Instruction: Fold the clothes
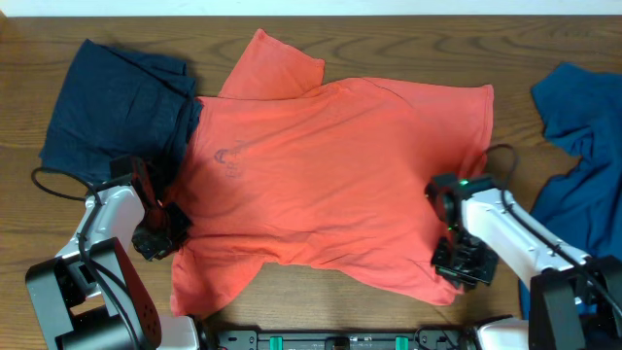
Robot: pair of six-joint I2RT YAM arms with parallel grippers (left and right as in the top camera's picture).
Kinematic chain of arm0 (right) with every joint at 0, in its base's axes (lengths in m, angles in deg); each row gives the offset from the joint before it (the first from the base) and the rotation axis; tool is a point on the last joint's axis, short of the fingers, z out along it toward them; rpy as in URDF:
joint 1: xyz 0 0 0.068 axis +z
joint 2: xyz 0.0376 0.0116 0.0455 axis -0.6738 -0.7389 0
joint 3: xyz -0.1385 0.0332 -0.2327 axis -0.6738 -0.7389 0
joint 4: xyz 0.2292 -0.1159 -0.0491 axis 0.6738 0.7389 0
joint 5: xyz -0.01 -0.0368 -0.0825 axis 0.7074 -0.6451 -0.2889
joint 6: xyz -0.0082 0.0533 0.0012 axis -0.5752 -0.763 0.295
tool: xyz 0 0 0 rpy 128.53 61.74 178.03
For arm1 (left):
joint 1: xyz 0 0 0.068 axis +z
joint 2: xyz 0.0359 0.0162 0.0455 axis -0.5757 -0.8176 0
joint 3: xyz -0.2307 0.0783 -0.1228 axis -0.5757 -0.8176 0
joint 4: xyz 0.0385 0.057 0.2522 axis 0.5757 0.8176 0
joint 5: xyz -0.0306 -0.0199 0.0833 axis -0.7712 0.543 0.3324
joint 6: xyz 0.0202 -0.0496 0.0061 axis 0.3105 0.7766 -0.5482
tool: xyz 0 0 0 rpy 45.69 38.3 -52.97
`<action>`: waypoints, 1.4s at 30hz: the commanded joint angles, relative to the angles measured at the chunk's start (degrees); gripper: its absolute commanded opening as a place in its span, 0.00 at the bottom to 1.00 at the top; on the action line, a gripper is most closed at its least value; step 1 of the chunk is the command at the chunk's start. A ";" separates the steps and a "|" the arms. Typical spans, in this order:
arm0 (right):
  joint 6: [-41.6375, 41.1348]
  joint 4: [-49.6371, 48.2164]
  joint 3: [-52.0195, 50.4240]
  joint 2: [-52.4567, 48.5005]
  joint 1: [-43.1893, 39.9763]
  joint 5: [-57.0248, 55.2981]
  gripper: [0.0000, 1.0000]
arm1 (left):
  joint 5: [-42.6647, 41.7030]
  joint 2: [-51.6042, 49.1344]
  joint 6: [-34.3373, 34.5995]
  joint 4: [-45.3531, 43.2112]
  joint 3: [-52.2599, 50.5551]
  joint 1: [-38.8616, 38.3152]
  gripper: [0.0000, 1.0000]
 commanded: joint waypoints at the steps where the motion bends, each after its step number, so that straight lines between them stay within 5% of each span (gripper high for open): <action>1: -10.19 0.17 0.13 0.81 -2.36 -3.67 0.15 | 0.04 -0.35 -0.98 0.17 0.94 0.20 0.17; 4: -10.54 -0.20 0.13 0.81 -3.87 -4.02 0.41 | 0.04 -0.35 -1.03 0.26 0.94 0.20 0.17; 8: -8.39 -4.00 0.17 1.97 -7.21 -4.39 0.34 | 0.00 -0.35 -1.25 1.05 0.94 0.20 0.17; 10: 1.38 -10.16 0.24 3.78 -8.48 -0.79 0.27 | -0.46 -0.35 -2.12 1.33 0.94 0.20 0.17; 13: 19.47 -18.14 1.14 7.78 -8.94 10.95 0.41 | -3.54 -0.33 -3.61 1.40 0.94 0.20 0.24; 17: 20.70 -18.43 1.99 12.48 -8.94 14.78 0.50 | -5.79 0.28 -4.24 2.36 1.20 0.20 0.25; 22: 20.72 -12.07 1.75 12.74 -7.82 15.47 0.29 | -9.01 2.86 -7.17 2.45 1.27 0.20 0.20; 25: 20.61 -8.74 1.05 12.44 -6.29 15.50 0.30 | -8.98 5.66 -7.85 2.49 1.25 0.20 0.15; 34: 14.67 -13.88 -4.83 12.39 -0.42 19.39 0.03 | -10.88 10.45 -8.35 1.81 1.25 -3.23 0.06; 38: 6.19 -15.45 -9.42 12.39 1.09 15.67 0.01 | -10.84 10.45 -8.50 0.66 1.22 -7.56 0.06; 42: -10.16 -5.25 -8.07 12.48 -2.86 0.46 0.01 | -9.62 10.43 -8.46 -0.98 1.14 -11.56 0.06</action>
